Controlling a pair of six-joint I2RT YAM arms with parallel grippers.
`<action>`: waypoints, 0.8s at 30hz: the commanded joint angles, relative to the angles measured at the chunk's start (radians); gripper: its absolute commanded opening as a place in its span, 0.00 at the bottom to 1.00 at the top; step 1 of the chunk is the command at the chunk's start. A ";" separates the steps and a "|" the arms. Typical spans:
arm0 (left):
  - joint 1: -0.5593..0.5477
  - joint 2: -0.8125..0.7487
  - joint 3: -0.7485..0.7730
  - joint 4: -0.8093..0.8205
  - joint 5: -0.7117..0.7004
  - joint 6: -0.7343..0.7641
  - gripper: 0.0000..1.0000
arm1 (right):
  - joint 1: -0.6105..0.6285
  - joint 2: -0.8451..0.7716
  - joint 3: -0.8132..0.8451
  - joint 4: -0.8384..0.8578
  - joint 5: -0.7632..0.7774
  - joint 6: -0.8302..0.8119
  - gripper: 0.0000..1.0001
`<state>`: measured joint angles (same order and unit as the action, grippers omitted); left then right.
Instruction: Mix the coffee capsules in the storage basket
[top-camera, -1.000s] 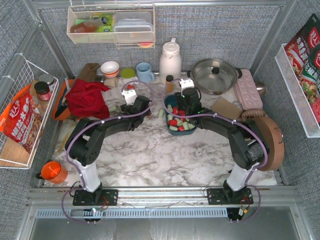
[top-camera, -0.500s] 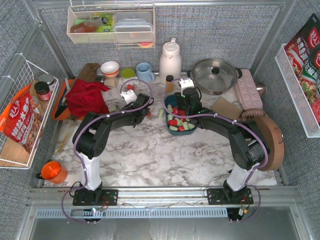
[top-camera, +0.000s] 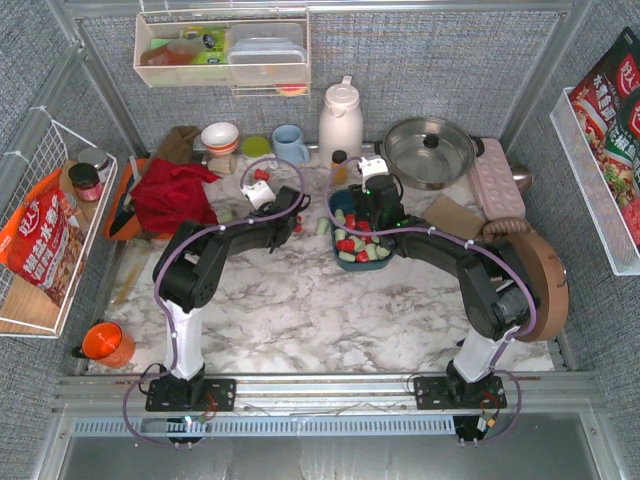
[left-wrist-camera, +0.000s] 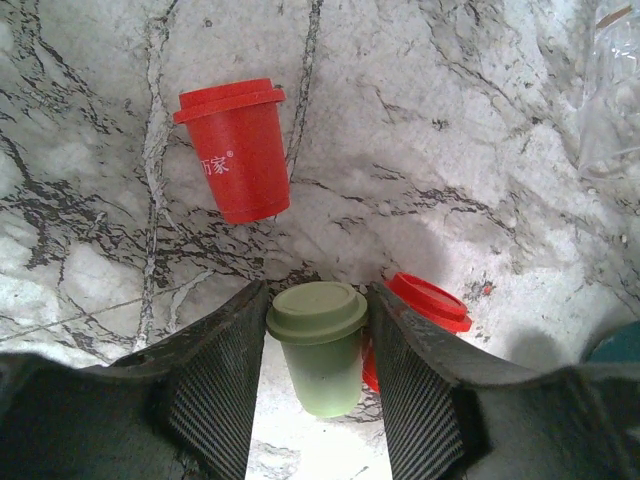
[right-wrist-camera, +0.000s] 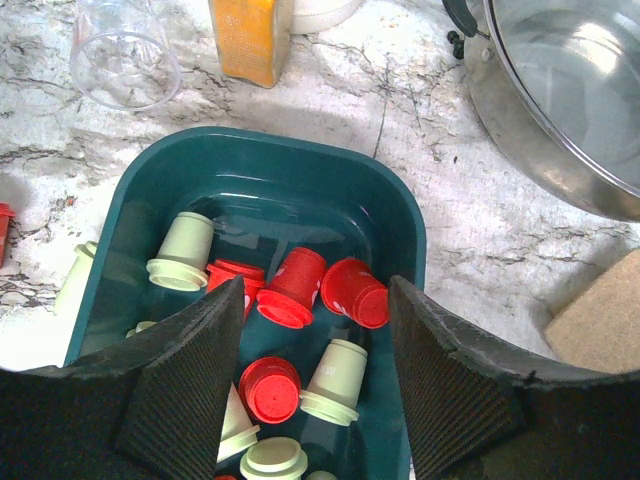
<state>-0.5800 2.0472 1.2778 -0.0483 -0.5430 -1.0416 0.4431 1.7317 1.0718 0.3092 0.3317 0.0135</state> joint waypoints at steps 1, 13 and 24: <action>0.001 -0.006 -0.002 -0.085 0.025 -0.001 0.53 | 0.001 -0.011 0.010 0.010 -0.005 -0.002 0.63; 0.000 -0.091 -0.057 -0.026 0.050 0.090 0.45 | 0.001 -0.014 0.015 0.001 -0.007 0.001 0.64; -0.048 -0.376 -0.386 0.517 0.202 0.457 0.45 | 0.002 -0.118 -0.004 -0.061 -0.100 0.108 0.64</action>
<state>-0.6033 1.7493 0.9821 0.1921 -0.3878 -0.7670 0.4438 1.6562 1.0737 0.2718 0.2867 0.0475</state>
